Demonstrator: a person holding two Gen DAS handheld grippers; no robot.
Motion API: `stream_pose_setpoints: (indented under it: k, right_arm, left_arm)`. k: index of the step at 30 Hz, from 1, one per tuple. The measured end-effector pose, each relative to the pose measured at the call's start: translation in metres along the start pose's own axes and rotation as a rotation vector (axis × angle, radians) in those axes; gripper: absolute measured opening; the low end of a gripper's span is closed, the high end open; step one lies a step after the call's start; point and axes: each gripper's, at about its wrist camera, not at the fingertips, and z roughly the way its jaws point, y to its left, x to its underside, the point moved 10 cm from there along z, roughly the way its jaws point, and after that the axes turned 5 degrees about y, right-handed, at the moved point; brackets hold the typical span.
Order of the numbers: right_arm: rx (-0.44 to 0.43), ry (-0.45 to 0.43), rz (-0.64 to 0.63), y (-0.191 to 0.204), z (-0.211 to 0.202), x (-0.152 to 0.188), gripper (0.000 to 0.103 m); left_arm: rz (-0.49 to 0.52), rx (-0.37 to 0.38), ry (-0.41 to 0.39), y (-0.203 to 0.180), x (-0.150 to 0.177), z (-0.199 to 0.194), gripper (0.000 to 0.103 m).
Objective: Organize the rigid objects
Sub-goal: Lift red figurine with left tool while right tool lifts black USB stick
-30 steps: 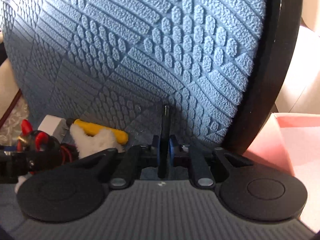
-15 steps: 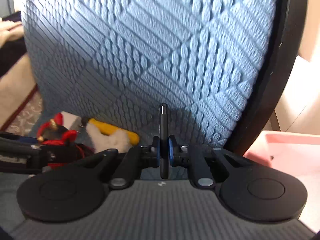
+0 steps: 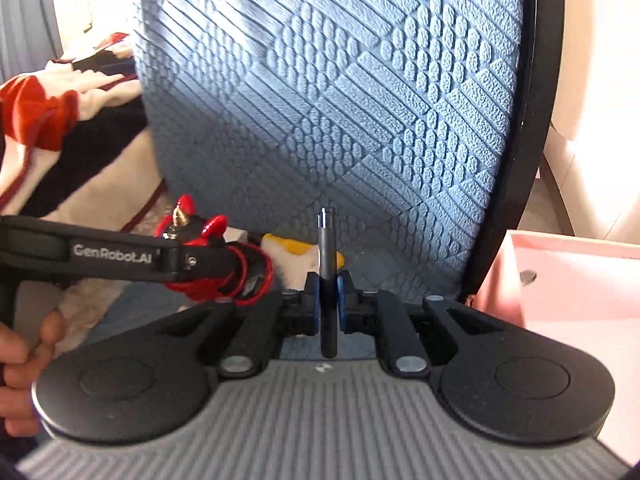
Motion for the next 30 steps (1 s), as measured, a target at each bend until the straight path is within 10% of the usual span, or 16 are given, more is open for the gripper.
stream_pose_setpoints:
  k: [30]
  right_arm:
    - [0.042, -0.01, 0.095, 0.032, -0.106, 0.087, 0.012]
  left_arm:
    - [0.04, 0.081, -0.026, -0.003, 0.068, -0.099, 0.066]
